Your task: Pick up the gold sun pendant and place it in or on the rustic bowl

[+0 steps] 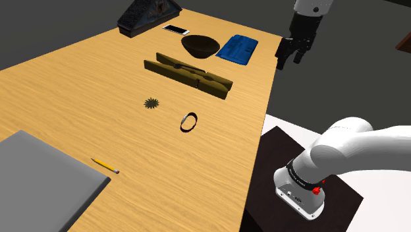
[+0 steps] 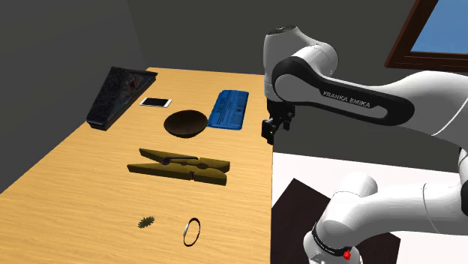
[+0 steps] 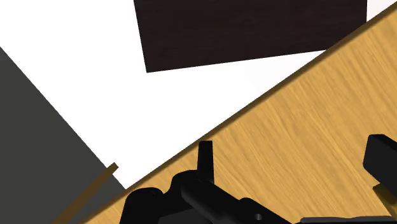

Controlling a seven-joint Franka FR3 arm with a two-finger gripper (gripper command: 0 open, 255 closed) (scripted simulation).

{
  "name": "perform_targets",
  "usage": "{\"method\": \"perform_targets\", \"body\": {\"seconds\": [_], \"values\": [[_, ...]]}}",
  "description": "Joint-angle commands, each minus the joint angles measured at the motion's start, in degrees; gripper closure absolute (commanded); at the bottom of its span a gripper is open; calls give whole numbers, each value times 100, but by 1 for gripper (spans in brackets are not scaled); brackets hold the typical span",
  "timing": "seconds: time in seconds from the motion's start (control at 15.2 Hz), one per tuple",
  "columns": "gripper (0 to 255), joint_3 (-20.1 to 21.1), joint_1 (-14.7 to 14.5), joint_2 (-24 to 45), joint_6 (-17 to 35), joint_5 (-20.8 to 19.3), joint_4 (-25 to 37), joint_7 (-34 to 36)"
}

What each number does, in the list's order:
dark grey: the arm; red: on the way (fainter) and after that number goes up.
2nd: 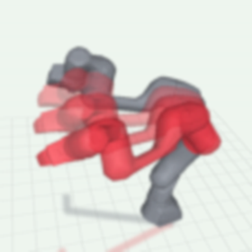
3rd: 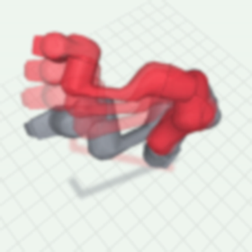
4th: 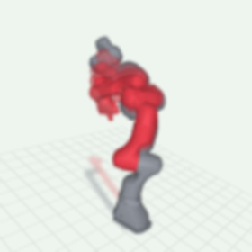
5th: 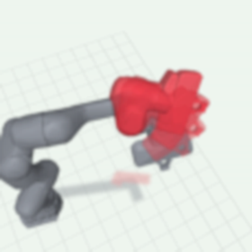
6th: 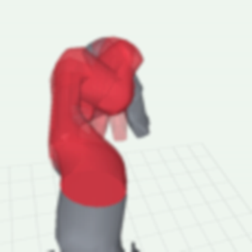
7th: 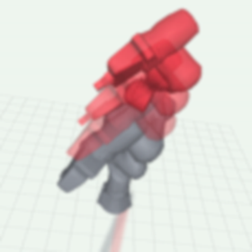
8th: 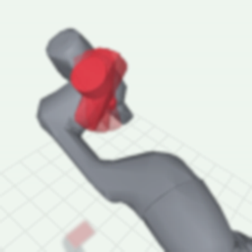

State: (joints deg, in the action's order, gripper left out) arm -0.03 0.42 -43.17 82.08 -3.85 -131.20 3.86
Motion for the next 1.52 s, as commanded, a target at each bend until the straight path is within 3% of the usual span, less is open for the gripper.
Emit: {"method": "perform_targets", "body": {"seconds": [0.0,0.73,1.45], "values": [[0,0,0,0,0,0,0,0],[0,1169,190,-478,309,2065,-795,3043],[0,2606,425,22,1605,4039,-757,5894]]}}
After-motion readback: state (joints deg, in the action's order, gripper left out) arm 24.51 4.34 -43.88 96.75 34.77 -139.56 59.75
